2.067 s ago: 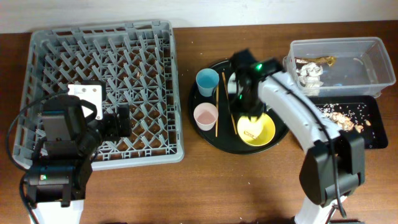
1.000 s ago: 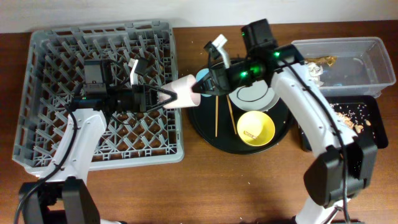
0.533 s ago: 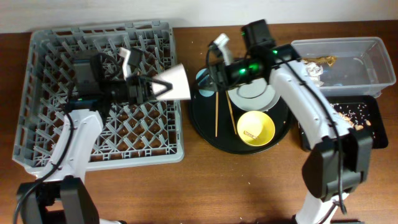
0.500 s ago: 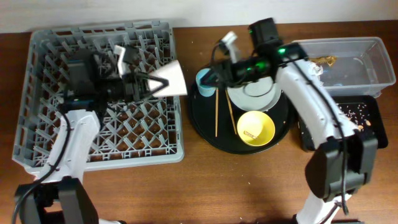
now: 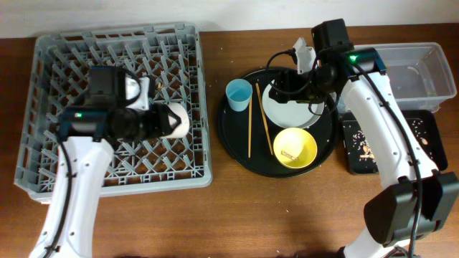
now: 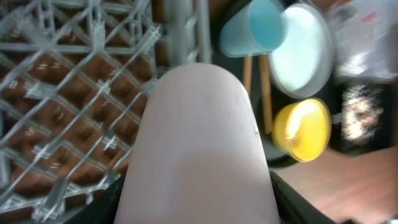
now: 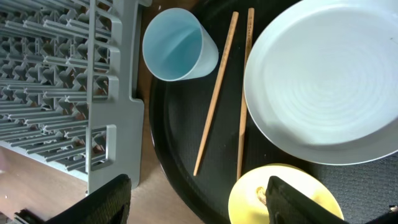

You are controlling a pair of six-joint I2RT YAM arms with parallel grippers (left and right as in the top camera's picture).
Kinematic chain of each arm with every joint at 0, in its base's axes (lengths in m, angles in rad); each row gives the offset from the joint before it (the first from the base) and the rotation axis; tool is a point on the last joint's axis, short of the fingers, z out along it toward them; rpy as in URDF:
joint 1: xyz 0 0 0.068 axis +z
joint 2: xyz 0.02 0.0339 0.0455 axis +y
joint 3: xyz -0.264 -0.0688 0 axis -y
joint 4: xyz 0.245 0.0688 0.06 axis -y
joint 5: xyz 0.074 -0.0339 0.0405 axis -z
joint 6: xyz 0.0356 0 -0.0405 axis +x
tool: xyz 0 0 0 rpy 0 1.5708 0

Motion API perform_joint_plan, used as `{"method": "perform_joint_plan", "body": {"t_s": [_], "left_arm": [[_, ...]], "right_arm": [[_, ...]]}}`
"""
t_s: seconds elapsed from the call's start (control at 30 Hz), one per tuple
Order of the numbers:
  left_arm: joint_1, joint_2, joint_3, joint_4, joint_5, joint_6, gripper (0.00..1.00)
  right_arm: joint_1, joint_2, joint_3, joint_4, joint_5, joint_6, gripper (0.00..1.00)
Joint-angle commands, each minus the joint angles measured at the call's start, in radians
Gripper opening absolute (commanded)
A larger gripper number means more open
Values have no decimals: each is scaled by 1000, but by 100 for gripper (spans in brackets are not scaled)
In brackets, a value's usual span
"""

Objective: Sort waste into correct bins and load items into the dishwasher rack

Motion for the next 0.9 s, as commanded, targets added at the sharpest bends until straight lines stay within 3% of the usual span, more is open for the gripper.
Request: {"method": "perform_joint_plan", "body": {"t_s": [0.0, 0.1, 0.23, 0.33, 0.37, 0.47, 0.6, 0.67, 0.8, 0.87], "left_arm": [[-119, 65, 11, -14, -151, 35, 38], [-156, 163, 11, -24, -234, 34, 37], [-156, 285, 11, -24, -240, 34, 33], [-160, 300, 11, -23, -240, 34, 70], [-160, 300, 12, -23, -240, 34, 77], [-160, 299, 76, -51, -239, 35, 82], [-159, 299, 291, -149, -285, 35, 82], [-159, 299, 388, -178, -364, 35, 82], [-159, 299, 401, -178, -363, 34, 82], [-159, 299, 401, -178, -362, 34, 82]], "right_arm": [[6, -21, -2, -25, 11, -3, 70], [6, -21, -2, -40, 11, -3, 70], [6, -21, -2, -46, 11, -3, 70], [13, -21, -2, -24, 3, -2, 68], [28, -21, -2, 8, 8, 0, 66], [125, -17, -2, 203, 191, 136, 67], [142, 106, -1, 330, 212, 208, 65], [142, 185, -2, 385, 212, 253, 61], [142, 362, -2, 462, 212, 330, 49], [142, 399, -2, 452, 212, 330, 35]]}}
